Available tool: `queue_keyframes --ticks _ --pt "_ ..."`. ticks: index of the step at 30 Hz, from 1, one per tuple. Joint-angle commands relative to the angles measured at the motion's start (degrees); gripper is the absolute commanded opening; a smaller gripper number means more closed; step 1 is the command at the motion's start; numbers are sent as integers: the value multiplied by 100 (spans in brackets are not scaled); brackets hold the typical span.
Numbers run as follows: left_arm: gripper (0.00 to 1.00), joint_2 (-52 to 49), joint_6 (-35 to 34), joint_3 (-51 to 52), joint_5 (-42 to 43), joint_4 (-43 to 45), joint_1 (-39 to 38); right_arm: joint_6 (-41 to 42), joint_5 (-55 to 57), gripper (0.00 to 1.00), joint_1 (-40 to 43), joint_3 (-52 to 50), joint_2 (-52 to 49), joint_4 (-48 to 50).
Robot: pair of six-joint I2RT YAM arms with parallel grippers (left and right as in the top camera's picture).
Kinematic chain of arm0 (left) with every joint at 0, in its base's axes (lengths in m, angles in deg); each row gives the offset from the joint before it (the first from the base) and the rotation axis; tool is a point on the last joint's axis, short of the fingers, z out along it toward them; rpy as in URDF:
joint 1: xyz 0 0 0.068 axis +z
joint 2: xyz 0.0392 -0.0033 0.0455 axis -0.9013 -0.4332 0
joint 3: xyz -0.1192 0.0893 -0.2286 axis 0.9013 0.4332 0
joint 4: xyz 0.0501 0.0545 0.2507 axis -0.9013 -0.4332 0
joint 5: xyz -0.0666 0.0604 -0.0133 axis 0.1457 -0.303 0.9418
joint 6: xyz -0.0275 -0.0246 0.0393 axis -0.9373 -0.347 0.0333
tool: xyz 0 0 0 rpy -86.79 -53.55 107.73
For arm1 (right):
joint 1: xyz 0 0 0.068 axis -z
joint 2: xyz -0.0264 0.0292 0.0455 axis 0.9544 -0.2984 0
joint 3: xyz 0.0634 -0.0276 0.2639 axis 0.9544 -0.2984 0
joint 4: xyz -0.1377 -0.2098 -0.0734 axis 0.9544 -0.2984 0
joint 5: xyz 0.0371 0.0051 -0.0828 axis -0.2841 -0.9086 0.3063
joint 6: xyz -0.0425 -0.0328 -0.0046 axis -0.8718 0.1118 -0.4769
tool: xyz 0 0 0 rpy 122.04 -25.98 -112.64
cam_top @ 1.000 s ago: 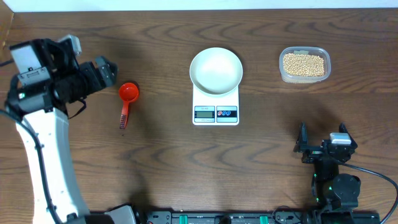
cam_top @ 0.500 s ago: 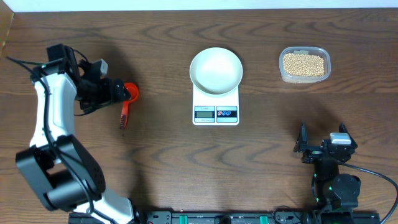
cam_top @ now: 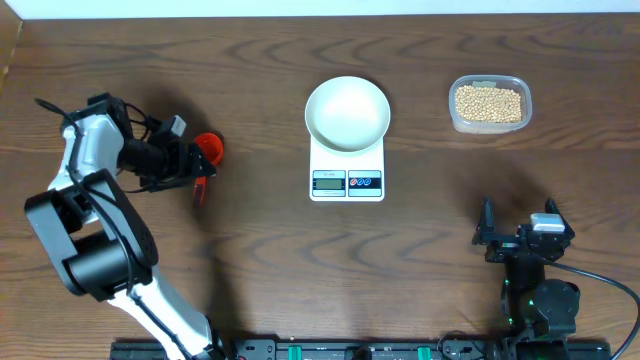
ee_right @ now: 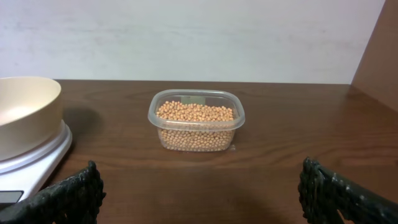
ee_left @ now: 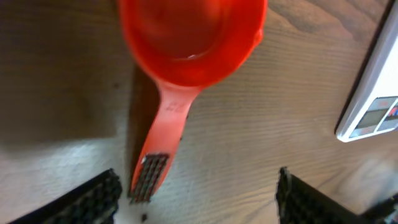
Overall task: Scoop item into bowl and weigh 50g on scale
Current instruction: 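Grasp the red scoop by its bowl rim with the left gripper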
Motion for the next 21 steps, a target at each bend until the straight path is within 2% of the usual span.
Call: queue_keyframes --ticks 1,8,21 --pt "73 -225 310 20 385 -26 15 -90 68 99 -22 -15 39 -7" --pt "67 -533 354 20 365 52 17 -90 68 99 -24 -15 39 -7" --pt "67 -470 282 -280 540 28 17 -90 66 99 -22 -15 39 -7"
